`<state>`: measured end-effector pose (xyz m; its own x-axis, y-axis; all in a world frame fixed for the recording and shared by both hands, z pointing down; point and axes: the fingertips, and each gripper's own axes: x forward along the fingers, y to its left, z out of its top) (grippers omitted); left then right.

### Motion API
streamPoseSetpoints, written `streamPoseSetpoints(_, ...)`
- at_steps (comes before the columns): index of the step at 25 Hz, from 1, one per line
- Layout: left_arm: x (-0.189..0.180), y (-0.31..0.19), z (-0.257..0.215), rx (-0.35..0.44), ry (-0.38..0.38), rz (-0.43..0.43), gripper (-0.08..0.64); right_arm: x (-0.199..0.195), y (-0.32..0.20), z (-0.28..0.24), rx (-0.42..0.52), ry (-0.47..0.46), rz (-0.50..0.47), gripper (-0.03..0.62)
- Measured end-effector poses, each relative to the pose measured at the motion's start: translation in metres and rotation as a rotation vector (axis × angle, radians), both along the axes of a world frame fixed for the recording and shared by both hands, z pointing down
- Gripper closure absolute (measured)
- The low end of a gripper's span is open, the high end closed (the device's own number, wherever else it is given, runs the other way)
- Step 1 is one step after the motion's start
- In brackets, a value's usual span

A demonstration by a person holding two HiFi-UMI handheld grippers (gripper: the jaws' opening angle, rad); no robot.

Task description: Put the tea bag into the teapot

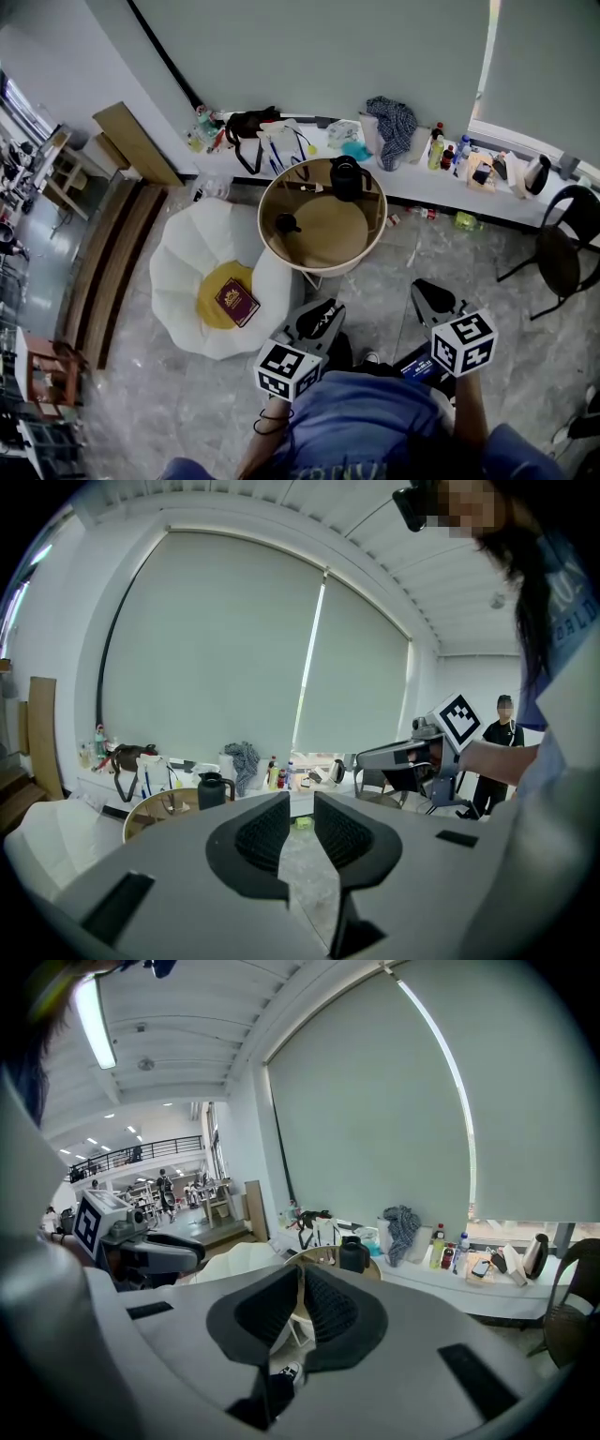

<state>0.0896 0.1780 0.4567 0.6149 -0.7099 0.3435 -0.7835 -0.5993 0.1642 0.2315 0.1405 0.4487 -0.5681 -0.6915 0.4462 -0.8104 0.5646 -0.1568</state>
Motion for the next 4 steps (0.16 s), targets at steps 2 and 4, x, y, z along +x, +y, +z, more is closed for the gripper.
streamPoseSetpoints(2, -0.001, -0.002, 0.001, -0.001, -0.003, -0.001, 0.485, 0.009, -0.005, -0.001, 0.0, -0.005, 0.026, 0.557)
streamPoseSetpoints(4, -0.002, -0.004, 0.002, -0.003, -0.007, -0.002, 0.485, 0.017, -0.009, -0.001, 0.0, -0.009, 0.049, 0.558)
